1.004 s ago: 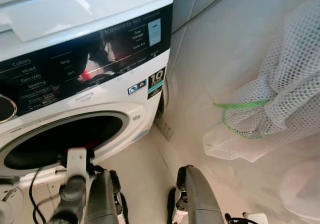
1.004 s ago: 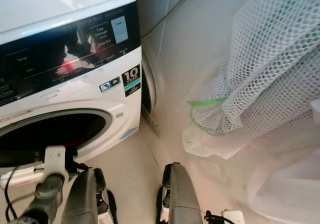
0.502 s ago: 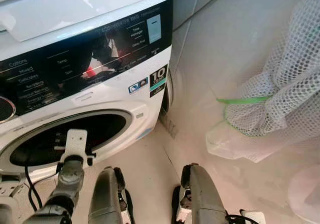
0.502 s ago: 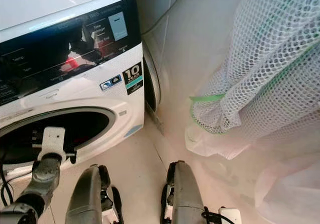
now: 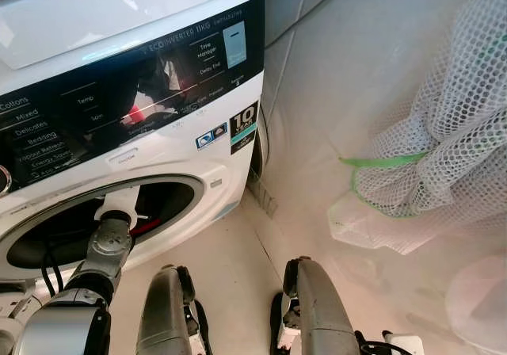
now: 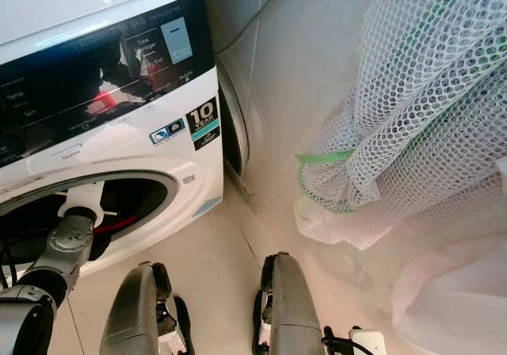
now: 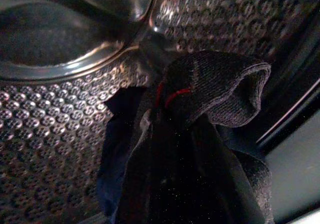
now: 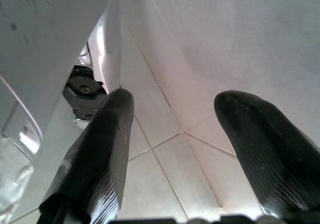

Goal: Clothes washing

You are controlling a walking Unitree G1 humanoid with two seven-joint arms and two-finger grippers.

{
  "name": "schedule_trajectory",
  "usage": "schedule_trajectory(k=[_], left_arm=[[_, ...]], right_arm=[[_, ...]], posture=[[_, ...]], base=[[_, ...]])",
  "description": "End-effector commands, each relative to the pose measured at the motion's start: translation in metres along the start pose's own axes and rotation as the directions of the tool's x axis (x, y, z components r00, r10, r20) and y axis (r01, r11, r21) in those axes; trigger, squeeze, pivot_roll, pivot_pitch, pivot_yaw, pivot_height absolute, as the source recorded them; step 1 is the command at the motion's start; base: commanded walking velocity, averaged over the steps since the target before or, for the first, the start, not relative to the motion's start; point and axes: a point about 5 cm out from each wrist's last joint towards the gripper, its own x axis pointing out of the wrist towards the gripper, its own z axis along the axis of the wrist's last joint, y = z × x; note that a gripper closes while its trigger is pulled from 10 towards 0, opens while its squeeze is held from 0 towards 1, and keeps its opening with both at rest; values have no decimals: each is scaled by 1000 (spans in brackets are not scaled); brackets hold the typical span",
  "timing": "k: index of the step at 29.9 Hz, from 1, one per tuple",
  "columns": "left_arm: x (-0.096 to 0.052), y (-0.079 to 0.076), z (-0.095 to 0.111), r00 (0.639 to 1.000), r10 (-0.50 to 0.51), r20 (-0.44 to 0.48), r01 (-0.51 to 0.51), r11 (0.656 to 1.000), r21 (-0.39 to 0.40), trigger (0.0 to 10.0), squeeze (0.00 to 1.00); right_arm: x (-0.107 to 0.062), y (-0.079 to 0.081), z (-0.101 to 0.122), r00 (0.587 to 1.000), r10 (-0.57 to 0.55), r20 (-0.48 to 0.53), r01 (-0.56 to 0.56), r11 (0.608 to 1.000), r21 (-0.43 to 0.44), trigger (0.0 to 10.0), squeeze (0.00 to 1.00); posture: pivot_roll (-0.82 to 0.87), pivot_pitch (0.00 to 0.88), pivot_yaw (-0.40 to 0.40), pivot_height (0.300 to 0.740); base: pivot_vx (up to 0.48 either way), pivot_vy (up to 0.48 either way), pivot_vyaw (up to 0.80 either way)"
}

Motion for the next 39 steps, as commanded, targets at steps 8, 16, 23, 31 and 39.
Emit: schedule_trajectory(k=[8, 16, 23, 31, 39], left_arm=[[-6, 19, -21, 992, 77, -101, -72, 996, 53, 10000, 1000], [-6, 21, -22, 989, 98, -114, -92, 994, 61, 10000, 1000], [-5, 21, -22, 988, 89, -123, -83, 995, 46, 10000, 1000], [-27, -26, -34, 997, -40, -70, 37, 998, -42, 10000, 0], [-49, -45, -39, 1000, -27, 8, 28, 993, -113, 10000, 0]], right_arm=[[-14, -8, -16, 998, -21, -61, 21, 1000, -1, 10000, 0], [-14, -9, -15, 998, -19, -61, 19, 1000, -5, 10000, 0], [-12, -8, -14, 998, -19, -60, 18, 1000, -3, 10000, 0], [-10, -4, -12, 999, -28, -39, 28, 999, 20, 10000, 0], [-2, 2, -2, 998, -55, 23, 53, 997, 53, 10000, 0]], posture=[[-114, 415, -115, 599], [-116, 415, -118, 599], [-112, 410, -113, 599], [-83, 401, -84, 599], [-29, 376, -46, 599]], base=[[0, 0, 0], [0, 0, 0], [0, 0, 0], [0, 0, 0], [0, 0, 0]])
